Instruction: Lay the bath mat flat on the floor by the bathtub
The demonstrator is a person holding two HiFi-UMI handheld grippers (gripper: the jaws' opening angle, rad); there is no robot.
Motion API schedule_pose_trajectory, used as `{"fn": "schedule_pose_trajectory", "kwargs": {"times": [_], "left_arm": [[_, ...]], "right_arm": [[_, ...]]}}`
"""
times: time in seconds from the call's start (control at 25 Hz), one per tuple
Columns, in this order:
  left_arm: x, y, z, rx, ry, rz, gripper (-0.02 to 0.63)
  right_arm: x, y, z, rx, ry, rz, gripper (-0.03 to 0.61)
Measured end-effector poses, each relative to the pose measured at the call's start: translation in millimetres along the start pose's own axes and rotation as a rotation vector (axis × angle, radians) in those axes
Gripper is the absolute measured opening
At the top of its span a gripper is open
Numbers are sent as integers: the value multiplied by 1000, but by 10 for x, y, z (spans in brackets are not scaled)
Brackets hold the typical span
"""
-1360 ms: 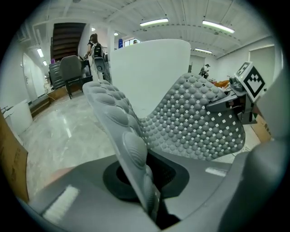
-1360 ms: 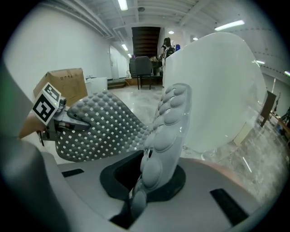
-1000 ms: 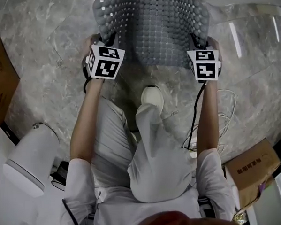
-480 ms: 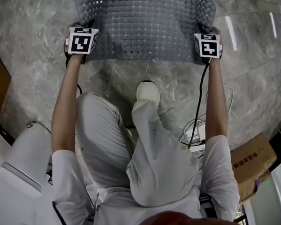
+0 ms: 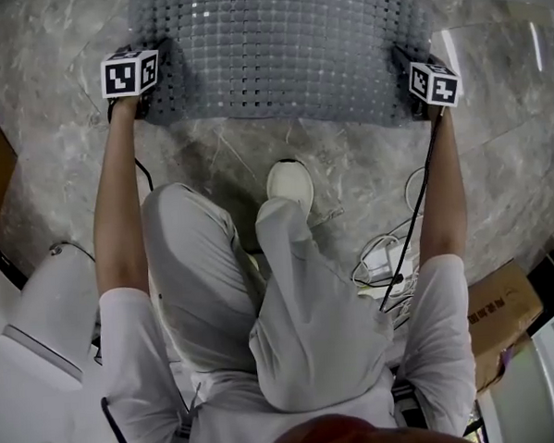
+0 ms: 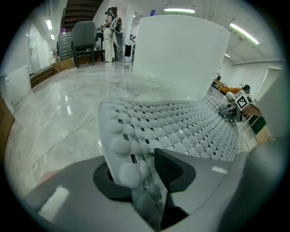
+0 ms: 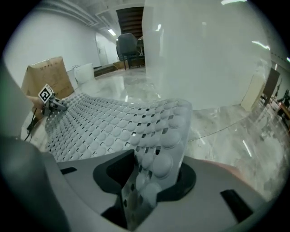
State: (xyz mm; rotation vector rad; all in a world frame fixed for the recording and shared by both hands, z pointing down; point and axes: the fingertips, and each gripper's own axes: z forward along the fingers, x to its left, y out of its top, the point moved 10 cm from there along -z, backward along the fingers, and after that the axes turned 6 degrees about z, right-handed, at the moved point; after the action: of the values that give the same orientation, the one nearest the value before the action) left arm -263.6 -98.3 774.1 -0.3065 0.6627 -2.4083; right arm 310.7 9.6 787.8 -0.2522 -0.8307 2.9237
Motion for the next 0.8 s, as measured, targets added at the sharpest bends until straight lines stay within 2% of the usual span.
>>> {"fn": "schedule_pose_trajectory", "kwargs": {"times": [0.16, 0.36, 0.44, 0.6, 0.64, 0.8], "left_arm": [[45, -7, -20, -10, -50, 10, 167], [174, -43, -50, -13, -126, -48, 176], [219, -92, -62, 1, -137, -41, 181], [321, -176, -111, 32, -141, -22, 179], [358, -191, -128, 34, -140, -26, 184], [485, -229, -210, 44, -132, -20, 186]], "right_arm": [[-145, -100, -49, -13, 42, 85, 178], [-281, -162, -45, -20, 90, 146, 221], [-324, -196, -67, -24, 101, 168, 224], [-542, -326, -198, -22, 68, 210, 236], [-600, -364, -240, -13, 49, 211, 212], [-787, -531, -411, 19, -17, 211, 206]]}}
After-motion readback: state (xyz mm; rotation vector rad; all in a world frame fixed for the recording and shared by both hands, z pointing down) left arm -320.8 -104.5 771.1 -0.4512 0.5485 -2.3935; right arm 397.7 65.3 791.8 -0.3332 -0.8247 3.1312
